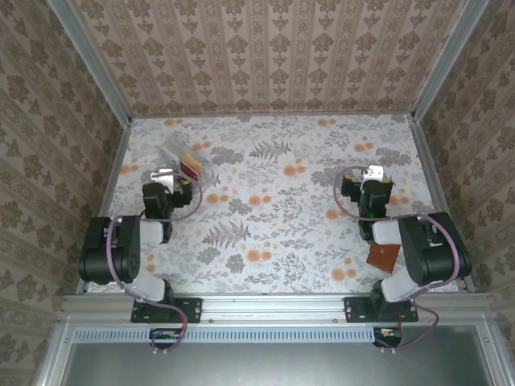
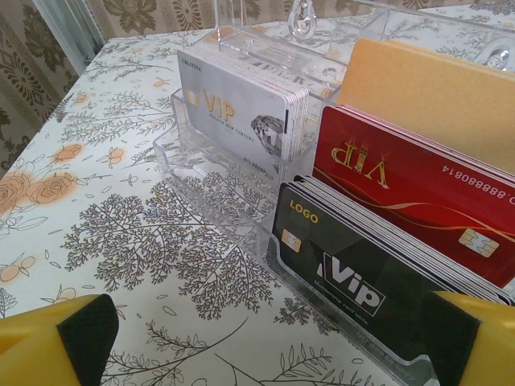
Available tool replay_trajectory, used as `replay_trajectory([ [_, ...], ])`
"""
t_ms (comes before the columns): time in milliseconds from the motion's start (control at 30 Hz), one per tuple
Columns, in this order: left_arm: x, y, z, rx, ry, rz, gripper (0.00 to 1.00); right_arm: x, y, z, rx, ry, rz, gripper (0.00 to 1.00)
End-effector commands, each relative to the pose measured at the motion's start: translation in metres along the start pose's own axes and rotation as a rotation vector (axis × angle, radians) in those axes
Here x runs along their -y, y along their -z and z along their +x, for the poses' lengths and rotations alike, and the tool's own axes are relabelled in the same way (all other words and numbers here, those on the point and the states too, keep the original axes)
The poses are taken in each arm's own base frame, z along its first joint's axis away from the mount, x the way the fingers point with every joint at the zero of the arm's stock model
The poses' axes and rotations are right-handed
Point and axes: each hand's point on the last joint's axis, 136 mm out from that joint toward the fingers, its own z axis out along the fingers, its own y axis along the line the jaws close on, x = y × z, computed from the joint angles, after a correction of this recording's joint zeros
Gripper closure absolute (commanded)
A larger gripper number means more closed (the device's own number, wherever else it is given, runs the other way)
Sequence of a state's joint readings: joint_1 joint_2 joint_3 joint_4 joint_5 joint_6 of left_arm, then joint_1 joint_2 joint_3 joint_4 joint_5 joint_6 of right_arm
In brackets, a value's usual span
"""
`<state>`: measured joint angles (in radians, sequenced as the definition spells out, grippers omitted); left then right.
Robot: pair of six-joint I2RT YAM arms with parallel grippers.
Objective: Put the credit cards into the card holder
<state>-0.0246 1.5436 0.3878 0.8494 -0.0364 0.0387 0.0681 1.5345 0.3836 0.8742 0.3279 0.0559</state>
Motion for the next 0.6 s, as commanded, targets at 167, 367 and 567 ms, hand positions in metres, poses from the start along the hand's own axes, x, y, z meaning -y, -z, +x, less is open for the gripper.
replay_trajectory([
  [167, -0.0003, -0.0018, -0.012, 0.027, -0.009, 0.009, 0.0, -0.0002, 0.0004, -0.0086, 0.032, -0.027, -0.006, 0.0],
  [367, -0.0005, -0.0015, -0.0121, 0.028, -0.007, 0.01, 0.0, -0.0003, 0.0008, -0.008, 0.031, -0.029, -0.01, 0.0],
  [567, 0.0032, 0.004, -0.0155, 0.051, -0.016, 0.029, 0.0, -0.0061, 0.0007, -0.0095, 0.028, -0.013, -0.045, 0.0],
])
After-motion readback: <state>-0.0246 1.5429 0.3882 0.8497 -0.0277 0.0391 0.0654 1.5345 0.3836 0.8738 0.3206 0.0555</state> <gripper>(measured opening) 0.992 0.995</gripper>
